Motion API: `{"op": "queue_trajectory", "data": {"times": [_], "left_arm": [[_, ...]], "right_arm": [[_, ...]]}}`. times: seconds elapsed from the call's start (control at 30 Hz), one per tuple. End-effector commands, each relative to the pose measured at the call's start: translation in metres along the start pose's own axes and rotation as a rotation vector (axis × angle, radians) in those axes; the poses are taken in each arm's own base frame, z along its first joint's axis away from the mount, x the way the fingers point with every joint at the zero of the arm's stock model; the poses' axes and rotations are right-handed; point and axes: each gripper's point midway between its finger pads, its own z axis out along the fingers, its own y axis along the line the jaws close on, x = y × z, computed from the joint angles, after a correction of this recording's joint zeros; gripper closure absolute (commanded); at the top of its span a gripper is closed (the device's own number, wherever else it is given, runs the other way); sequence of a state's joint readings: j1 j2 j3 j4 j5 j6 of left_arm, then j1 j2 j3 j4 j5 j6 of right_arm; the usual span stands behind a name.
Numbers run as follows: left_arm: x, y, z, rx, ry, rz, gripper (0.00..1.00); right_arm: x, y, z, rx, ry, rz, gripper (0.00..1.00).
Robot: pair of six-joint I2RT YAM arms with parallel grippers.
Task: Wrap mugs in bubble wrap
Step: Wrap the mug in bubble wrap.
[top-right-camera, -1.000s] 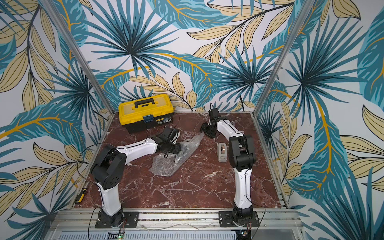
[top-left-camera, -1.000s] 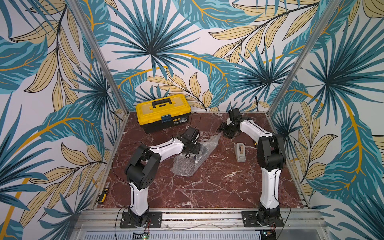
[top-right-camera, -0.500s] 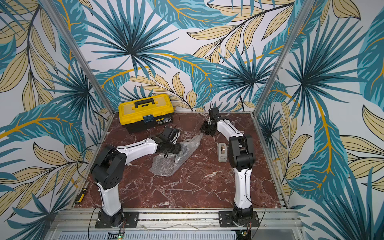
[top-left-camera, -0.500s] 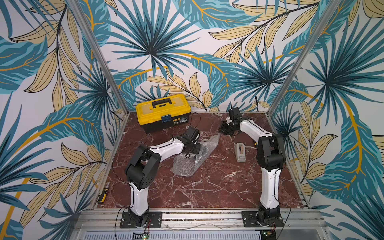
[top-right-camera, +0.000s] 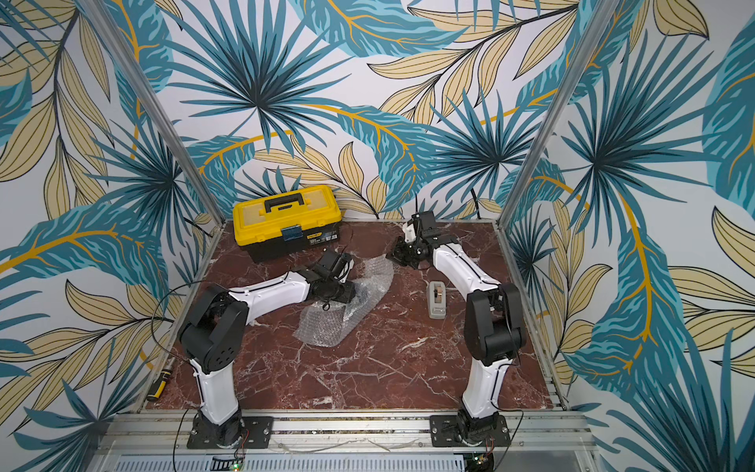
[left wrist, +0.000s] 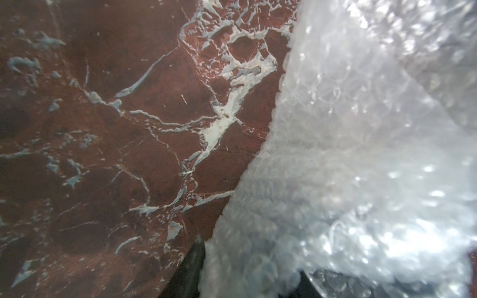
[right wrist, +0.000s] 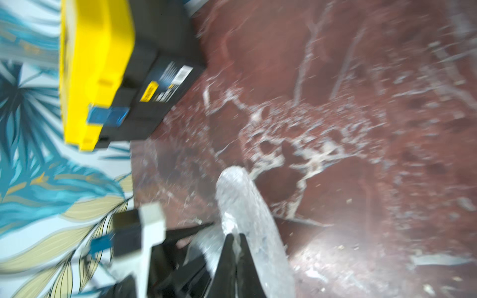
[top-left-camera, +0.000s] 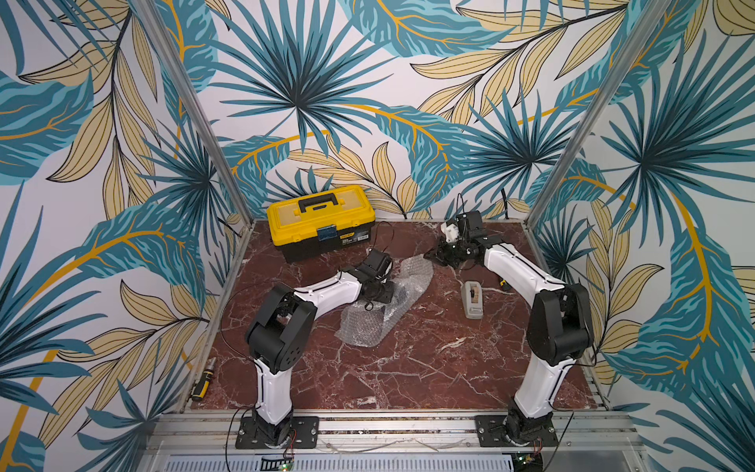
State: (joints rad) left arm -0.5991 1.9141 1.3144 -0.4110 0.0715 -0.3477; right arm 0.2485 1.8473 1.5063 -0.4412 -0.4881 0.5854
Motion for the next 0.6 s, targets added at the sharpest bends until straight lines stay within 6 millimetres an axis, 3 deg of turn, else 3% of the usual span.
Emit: {"op": "queue_trajectory", "data": {"times": [0.0,0.2,0.33,0.57], "left_arm": [[0.013,0.001,0.004,-0.009,0.046,-0.005,0.58],[0.014,0.0,0.002,-0.002,0.042,-0.017,0.59],[0.013,0.0,0.001,0.002,0.036,-0.023,0.59],[0.01,-0.005,-0.003,0.026,0.022,-0.04,0.59]], "right_arm": [[0.035,0.022,-0.001,-0.072,0.075,-0.067,1.0],[0.095,0.044,0.003,-0.1,0.176,-0.122,1.0],[0.127,0.036,0.016,-0.072,0.238,-0.119,1.0],[0.142,0.027,0.042,-0.071,0.279,-0.104,1.0]]}}
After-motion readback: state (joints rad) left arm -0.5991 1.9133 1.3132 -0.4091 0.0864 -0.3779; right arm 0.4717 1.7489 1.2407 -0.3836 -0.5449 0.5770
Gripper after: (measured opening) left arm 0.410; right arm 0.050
